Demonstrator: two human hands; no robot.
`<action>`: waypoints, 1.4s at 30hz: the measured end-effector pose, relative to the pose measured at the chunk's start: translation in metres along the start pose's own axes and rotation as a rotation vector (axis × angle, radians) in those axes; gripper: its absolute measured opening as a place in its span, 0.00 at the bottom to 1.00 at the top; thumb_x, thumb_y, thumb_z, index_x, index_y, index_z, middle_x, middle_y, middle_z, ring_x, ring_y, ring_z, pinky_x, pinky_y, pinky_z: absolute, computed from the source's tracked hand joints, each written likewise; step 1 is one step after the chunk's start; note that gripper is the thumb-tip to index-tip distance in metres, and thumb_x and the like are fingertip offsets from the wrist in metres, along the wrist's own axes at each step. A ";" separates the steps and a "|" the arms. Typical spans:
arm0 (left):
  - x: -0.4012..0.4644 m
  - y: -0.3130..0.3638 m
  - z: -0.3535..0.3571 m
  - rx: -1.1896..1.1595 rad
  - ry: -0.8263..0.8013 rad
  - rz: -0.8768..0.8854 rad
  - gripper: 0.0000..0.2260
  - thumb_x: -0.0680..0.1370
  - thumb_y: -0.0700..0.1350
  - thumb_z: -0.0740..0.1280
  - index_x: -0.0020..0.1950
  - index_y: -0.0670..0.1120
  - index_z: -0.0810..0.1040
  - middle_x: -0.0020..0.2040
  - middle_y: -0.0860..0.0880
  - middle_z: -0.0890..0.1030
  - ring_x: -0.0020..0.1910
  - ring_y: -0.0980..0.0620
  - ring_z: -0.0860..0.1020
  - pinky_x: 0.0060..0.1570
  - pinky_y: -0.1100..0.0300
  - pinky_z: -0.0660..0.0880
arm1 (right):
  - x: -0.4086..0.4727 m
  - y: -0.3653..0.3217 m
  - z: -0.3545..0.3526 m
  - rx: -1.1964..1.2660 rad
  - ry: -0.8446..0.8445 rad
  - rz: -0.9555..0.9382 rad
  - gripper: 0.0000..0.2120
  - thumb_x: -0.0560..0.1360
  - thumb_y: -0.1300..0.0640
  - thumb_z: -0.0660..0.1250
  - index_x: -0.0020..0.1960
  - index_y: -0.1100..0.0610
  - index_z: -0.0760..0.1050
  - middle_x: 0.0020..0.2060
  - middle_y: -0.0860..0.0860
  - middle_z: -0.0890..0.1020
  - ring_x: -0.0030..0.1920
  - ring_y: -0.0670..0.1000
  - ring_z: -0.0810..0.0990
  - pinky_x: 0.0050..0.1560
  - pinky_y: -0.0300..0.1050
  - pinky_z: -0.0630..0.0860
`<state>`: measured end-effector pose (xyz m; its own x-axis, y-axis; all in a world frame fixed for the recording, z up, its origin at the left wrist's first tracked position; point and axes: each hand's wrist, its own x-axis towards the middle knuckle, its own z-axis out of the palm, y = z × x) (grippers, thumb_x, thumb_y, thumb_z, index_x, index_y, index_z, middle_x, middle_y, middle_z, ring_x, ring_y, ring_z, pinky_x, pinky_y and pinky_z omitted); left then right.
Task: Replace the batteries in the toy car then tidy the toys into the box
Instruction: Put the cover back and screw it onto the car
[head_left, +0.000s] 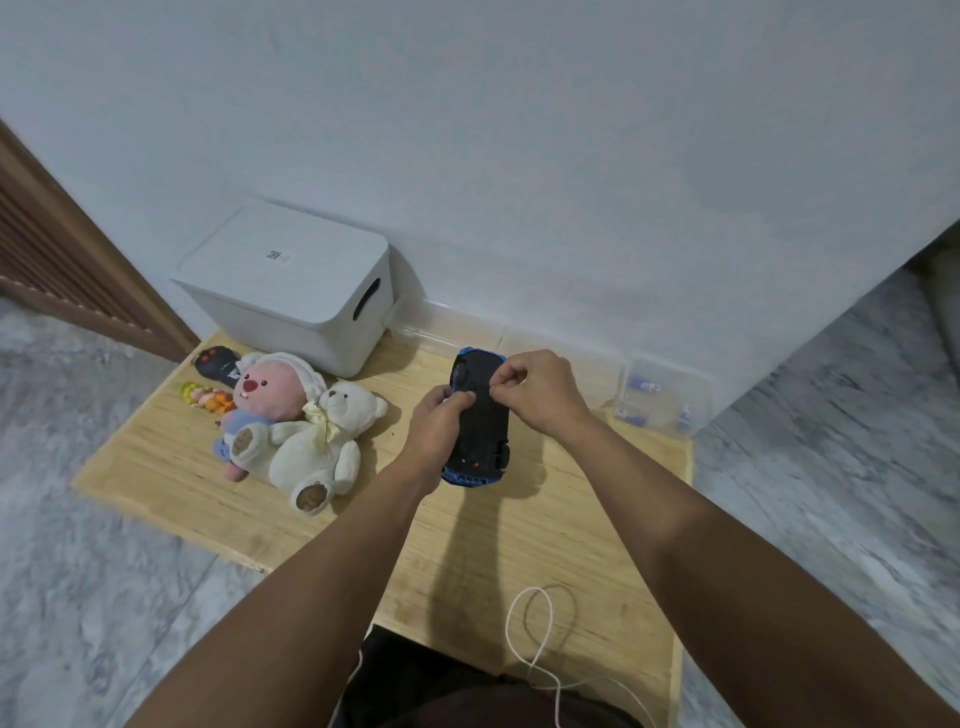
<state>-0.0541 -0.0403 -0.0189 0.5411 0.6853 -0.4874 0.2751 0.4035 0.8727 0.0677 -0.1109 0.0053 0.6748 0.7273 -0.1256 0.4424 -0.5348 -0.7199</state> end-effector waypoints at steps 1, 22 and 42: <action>-0.001 0.001 0.000 0.006 -0.002 0.004 0.03 0.78 0.45 0.65 0.46 0.46 0.75 0.47 0.43 0.81 0.45 0.43 0.79 0.49 0.47 0.77 | 0.001 0.000 -0.002 0.012 -0.007 0.008 0.04 0.68 0.62 0.72 0.39 0.55 0.84 0.34 0.47 0.82 0.39 0.47 0.79 0.42 0.41 0.75; -0.008 0.013 0.002 -0.081 -0.026 -0.008 0.08 0.80 0.45 0.62 0.54 0.43 0.76 0.47 0.43 0.82 0.42 0.46 0.81 0.38 0.55 0.79 | -0.022 0.009 0.006 -0.222 0.146 -0.301 0.13 0.76 0.59 0.64 0.57 0.53 0.83 0.47 0.49 0.80 0.46 0.55 0.80 0.46 0.49 0.77; -0.006 0.007 0.000 -0.080 -0.067 -0.063 0.09 0.80 0.46 0.62 0.55 0.43 0.77 0.45 0.43 0.82 0.39 0.45 0.81 0.36 0.56 0.76 | -0.022 0.001 -0.011 0.207 0.081 0.011 0.13 0.72 0.63 0.65 0.53 0.51 0.80 0.40 0.48 0.81 0.42 0.47 0.78 0.43 0.40 0.74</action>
<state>-0.0556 -0.0414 -0.0098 0.5775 0.6157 -0.5360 0.2476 0.4936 0.8337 0.0603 -0.1322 0.0151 0.7276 0.6807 -0.0848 0.3098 -0.4363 -0.8448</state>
